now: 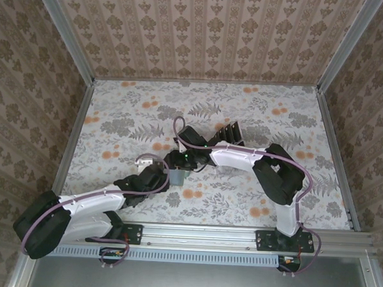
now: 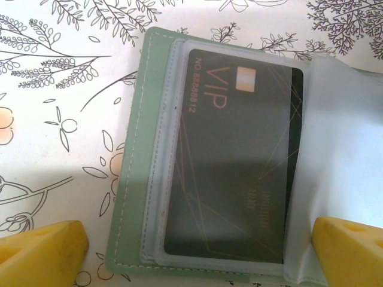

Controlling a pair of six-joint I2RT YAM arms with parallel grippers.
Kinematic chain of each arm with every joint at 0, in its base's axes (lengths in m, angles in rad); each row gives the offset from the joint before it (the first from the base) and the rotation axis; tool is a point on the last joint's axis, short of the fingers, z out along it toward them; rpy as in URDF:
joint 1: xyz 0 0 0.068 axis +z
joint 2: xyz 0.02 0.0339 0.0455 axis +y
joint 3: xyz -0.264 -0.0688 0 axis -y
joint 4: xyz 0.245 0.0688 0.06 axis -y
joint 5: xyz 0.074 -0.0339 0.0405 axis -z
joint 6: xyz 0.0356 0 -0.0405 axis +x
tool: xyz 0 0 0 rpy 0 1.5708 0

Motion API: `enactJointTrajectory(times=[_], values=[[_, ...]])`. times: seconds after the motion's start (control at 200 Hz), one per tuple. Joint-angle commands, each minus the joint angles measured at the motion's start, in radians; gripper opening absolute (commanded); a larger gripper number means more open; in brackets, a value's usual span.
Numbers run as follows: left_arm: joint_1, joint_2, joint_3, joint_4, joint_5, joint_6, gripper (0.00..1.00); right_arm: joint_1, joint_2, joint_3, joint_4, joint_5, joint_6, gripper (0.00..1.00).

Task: Put the credit cards into the card holder
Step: Flip over the card slot on the card holder.

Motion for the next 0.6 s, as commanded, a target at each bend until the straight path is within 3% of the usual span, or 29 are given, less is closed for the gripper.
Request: enactJointTrajectory(times=[0.0,0.595], values=[[0.002,0.016,-0.015,-0.073,-0.009,-0.038,1.00,-0.002,-0.022,-0.036,0.027,0.010,0.031,0.55],[0.001,0.015,-0.018,-0.075,-0.008,-0.043,1.00,0.005,0.065,-0.055,0.058,0.028,0.052,0.55]])
